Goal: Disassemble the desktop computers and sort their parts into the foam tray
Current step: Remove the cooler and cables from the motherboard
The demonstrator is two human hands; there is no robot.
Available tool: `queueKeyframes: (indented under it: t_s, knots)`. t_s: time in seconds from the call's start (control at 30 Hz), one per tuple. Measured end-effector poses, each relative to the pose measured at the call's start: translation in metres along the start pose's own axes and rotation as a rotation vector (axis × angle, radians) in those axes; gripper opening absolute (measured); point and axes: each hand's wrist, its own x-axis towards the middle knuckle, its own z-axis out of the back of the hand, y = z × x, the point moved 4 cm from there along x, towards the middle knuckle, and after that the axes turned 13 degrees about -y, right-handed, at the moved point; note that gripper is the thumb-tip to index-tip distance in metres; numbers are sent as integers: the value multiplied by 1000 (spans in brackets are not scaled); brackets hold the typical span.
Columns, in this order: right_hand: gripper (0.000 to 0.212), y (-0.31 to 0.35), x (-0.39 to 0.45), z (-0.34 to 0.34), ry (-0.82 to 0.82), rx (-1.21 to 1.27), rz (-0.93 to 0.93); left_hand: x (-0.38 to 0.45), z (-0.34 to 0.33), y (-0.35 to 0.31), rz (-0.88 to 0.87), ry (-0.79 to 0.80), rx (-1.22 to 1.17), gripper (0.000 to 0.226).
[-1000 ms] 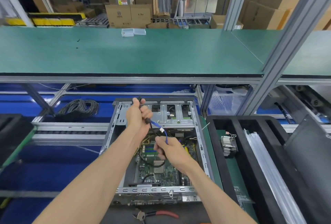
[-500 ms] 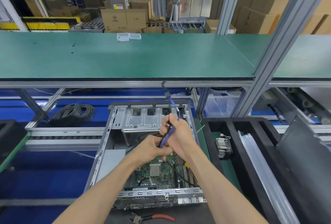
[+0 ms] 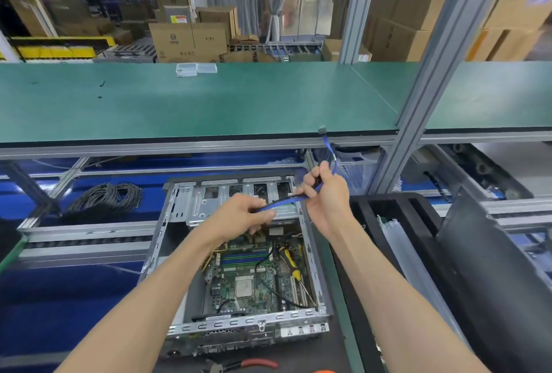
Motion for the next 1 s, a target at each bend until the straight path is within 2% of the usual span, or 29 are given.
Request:
queueKeyframes:
  t_s: [0.13, 0.23, 0.3, 0.37, 0.47, 0.53, 0.63, 0.77, 0.83, 1.0]
  knots:
    - [14, 4, 7, 20, -139, -143, 0, 5, -18, -10, 57, -116, -595, 35]
    - [10, 0, 10, 38, -194, -251, -93, 15, -32, -19, 75, -242, -770, 34]
    - [13, -7, 8, 47, -218, -310, -160, 21, -36, -22, 90, -313, -787, 33]
    - [21, -12, 6, 54, -228, -327, -192, 25, -32, -23, 67, -315, -702, 36]
    - [25, -18, 3, 59, -194, -252, -205, 28, -17, -18, 55, -174, -568, 41]
    - [24, -20, -1, 53, -151, -90, -218, 27, -2, -13, 46, -53, -483, 33]
    - [29, -25, -3, 39, -175, 92, -230, 20, 14, -5, 19, 70, -246, 16]
    - [30, -32, 0, 28, -207, 47, -214, 11, 37, 16, 123, 87, -157, 32]
    - [31, -37, 3, 28, -211, -28, -194, 6, 45, 33, 196, 79, -56, 22]
    - [29, -62, 9, 32, -181, -237, -139, -1, 17, 72, 162, 154, 588, 46]
